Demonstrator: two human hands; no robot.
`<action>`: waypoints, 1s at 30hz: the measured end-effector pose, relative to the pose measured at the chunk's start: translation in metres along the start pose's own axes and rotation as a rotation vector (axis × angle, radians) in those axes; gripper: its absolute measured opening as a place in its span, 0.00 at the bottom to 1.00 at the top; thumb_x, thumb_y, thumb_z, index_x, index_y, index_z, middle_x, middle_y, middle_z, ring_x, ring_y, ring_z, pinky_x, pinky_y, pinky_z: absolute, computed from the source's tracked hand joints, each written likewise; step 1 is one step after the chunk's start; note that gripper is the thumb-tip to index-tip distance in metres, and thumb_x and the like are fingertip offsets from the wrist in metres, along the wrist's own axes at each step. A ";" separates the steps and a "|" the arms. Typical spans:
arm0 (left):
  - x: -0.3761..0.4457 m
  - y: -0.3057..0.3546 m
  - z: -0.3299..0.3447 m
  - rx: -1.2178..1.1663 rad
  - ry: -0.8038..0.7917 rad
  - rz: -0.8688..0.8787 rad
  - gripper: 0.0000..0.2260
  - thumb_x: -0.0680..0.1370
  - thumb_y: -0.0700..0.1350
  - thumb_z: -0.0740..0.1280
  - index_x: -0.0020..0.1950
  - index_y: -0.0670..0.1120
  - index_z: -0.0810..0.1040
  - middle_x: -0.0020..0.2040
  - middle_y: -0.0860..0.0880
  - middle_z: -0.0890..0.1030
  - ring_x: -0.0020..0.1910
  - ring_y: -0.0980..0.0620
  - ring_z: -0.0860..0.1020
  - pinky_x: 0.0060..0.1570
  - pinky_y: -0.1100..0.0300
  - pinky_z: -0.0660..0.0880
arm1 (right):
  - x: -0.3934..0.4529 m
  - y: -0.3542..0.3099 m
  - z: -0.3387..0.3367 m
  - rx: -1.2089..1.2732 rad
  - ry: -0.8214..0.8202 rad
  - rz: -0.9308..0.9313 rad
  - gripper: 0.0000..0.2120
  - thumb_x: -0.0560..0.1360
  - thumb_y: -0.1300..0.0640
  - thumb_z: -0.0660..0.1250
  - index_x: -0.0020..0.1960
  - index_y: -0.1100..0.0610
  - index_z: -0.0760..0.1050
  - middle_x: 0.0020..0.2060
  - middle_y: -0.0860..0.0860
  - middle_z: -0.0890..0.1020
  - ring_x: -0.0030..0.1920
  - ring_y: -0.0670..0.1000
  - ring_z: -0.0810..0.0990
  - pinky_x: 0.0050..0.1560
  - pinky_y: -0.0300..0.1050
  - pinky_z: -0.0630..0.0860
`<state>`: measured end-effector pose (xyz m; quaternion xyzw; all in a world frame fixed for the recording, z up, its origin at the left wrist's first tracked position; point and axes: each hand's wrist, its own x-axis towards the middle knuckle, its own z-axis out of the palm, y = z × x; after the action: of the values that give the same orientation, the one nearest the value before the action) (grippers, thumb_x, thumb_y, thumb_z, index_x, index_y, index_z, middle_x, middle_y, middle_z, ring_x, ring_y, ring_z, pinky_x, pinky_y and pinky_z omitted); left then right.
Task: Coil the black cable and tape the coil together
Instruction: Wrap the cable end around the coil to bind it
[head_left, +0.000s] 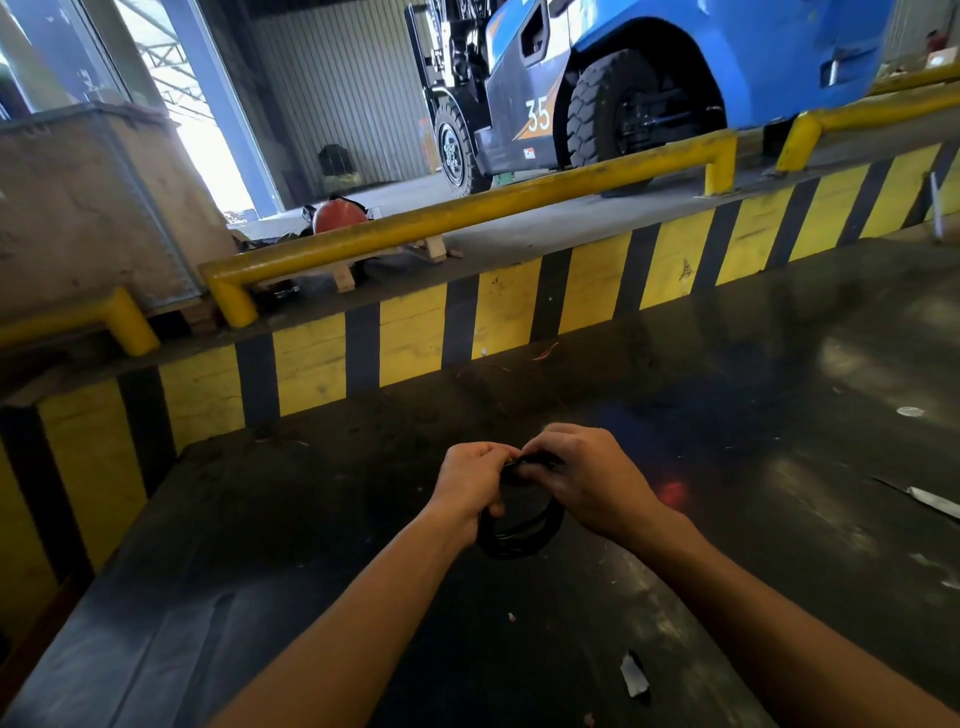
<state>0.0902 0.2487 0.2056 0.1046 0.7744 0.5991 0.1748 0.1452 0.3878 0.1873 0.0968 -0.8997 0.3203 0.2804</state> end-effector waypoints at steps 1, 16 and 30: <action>0.000 -0.001 0.000 0.007 -0.010 0.008 0.11 0.80 0.42 0.60 0.47 0.43 0.82 0.36 0.47 0.78 0.26 0.55 0.69 0.24 0.64 0.66 | -0.001 0.001 -0.001 0.034 -0.008 0.019 0.08 0.74 0.55 0.69 0.51 0.55 0.81 0.44 0.50 0.83 0.43 0.46 0.80 0.45 0.46 0.80; 0.010 -0.036 0.000 0.169 -0.091 0.195 0.19 0.78 0.55 0.62 0.42 0.40 0.79 0.28 0.50 0.75 0.23 0.57 0.72 0.25 0.65 0.69 | -0.026 0.022 0.018 0.505 0.050 0.417 0.03 0.72 0.54 0.72 0.40 0.48 0.83 0.35 0.49 0.85 0.37 0.44 0.82 0.38 0.38 0.78; -0.005 -0.138 0.009 -0.003 -0.115 -0.320 0.15 0.72 0.36 0.71 0.58 0.44 0.76 0.47 0.44 0.82 0.41 0.51 0.81 0.38 0.59 0.78 | -0.127 0.095 0.068 0.338 0.012 0.850 0.13 0.77 0.52 0.66 0.40 0.59 0.79 0.37 0.59 0.83 0.41 0.59 0.82 0.41 0.52 0.76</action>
<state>0.1047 0.2186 0.0709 0.0137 0.7691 0.5576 0.3119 0.1862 0.4184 0.0226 -0.2382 -0.7932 0.5497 0.1096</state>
